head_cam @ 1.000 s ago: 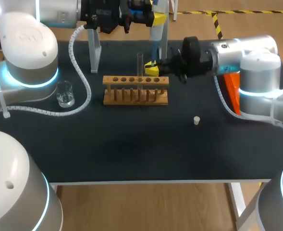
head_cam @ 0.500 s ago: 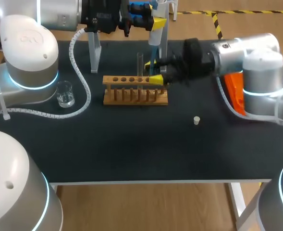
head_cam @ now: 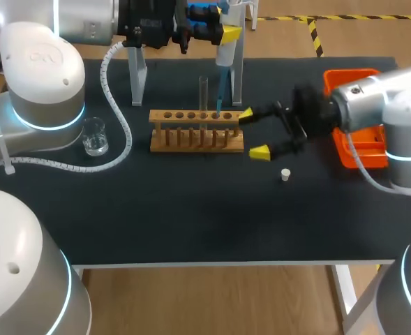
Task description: Invert the test tube, pick up the pipette, mount the tip to pipette, aspirate from beaker and dispense into the tube, eject the tip, return the pipette, and cap with the stopper.
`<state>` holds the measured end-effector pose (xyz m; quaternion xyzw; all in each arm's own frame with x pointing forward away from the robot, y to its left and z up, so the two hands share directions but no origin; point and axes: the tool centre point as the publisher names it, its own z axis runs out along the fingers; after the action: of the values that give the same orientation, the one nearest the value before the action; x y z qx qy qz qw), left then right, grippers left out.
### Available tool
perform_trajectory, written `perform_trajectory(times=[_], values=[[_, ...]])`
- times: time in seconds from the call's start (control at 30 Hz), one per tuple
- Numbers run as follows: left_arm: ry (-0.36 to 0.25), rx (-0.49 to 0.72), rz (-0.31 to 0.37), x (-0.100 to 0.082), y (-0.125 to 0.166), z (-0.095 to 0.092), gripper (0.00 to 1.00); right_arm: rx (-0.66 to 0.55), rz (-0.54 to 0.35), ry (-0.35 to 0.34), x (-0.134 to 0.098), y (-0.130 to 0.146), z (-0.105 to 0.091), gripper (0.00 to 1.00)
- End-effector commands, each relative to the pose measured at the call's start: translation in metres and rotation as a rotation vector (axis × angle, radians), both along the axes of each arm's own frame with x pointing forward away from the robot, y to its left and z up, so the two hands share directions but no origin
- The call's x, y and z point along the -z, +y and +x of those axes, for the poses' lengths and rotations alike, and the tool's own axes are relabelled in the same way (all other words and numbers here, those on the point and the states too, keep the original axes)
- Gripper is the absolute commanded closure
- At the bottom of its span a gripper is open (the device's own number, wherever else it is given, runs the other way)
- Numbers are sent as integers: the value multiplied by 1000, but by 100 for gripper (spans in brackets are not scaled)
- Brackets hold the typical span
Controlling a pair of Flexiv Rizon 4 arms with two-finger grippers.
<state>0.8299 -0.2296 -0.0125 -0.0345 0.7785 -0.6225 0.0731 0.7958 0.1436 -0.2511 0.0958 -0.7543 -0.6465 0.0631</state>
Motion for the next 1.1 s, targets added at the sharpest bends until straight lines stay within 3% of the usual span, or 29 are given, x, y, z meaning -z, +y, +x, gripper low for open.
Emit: perform_trajectory(times=[0.03, 0.93, 1.1], values=[[-2, -1, -3, 0, 0, 0, 100, 11, -19, -5, -8, -11, -9, 0], [-2, -1, -3, 0, 0, 0, 100, 11, -19, -5, -8, -11, -9, 0], [0, -48, -12, 13, 28, -1, 100, 11, -19, -5, -8, -11, -9, 0]])
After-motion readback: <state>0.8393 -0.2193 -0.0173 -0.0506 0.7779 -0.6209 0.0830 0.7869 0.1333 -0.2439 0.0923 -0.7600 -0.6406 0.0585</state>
